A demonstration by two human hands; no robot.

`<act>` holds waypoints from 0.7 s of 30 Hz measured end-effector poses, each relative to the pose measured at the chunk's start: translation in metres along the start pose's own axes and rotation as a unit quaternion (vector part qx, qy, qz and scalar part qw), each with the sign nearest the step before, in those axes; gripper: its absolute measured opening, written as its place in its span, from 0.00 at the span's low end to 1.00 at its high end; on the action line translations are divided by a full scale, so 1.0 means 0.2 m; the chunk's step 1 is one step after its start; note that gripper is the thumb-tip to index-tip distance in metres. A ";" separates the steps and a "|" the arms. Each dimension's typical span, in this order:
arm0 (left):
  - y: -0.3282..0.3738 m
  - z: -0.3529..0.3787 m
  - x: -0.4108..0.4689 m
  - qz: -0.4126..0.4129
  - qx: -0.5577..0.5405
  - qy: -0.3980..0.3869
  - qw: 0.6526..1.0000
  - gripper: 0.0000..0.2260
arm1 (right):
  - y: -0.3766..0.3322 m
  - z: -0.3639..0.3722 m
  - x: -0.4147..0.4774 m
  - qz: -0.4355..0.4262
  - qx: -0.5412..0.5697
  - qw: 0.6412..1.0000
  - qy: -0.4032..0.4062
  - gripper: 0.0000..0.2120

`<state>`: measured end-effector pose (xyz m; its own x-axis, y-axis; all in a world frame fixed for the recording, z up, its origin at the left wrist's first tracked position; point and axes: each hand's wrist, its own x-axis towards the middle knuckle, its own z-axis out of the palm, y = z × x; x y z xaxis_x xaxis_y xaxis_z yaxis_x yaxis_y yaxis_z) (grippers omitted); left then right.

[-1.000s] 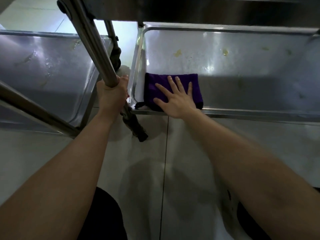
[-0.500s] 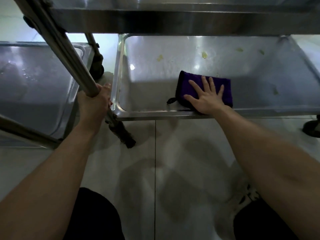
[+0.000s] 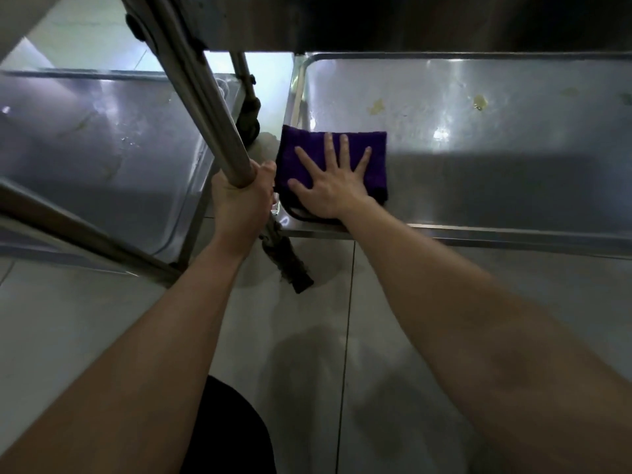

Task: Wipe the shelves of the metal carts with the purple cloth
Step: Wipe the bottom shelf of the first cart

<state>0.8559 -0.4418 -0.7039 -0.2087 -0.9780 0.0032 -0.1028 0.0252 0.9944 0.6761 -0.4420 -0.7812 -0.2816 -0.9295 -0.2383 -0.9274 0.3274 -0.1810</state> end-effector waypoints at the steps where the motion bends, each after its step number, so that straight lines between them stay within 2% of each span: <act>1: 0.01 0.00 0.00 -0.001 -0.001 -0.002 1.000 0.12 | -0.04 0.03 -0.03 -0.010 -0.002 1.000 0.007 0.38; 8: 0.05 -0.02 -0.01 -0.026 0.028 -0.014 0.999 0.18 | 0.15 0.05 -0.29 -0.051 0.025 0.998 -0.007 0.31; 13: 0.06 -0.02 -0.03 -0.042 0.040 -0.020 0.998 0.14 | 0.64 0.00 -0.52 0.026 0.056 0.998 -0.016 0.30; 15: 0.08 -0.01 -0.04 -0.041 0.080 0.017 0.996 0.14 | 0.83 -0.02 -0.62 0.068 0.049 0.996 -0.021 0.30; 16: 0.08 0.00 -0.07 -0.052 0.101 0.058 0.992 0.17 | 0.89 -0.03 -0.66 0.079 0.047 0.995 -0.025 0.31; 18: 0.09 0.03 -0.18 -0.093 0.138 0.158 0.973 0.30 | 0.93 -0.03 -0.68 0.077 0.042 0.996 -0.027 0.31; 19: 0.08 0.07 -0.27 -0.075 0.175 0.176 0.966 0.31 | 0.93 -0.02 -0.68 0.073 0.041 0.996 -0.026 0.32; 20: 0.05 0.12 -0.36 -0.033 0.217 0.153 0.963 0.29 | 0.92 -0.02 -0.67 0.069 0.042 0.996 -0.023 0.32; 21: 0.04 0.18 -0.44 0.007 0.257 0.089 0.962 0.26 | 0.92 -0.01 -0.67 0.066 0.043 0.997 -0.018 0.32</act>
<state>0.8394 -0.3489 -0.7008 -0.0487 -0.9957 0.0789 -0.5787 0.0925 0.8103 0.5432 -0.2583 -0.7797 -0.3902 -0.8707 -0.2994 -0.8573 0.4621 -0.2267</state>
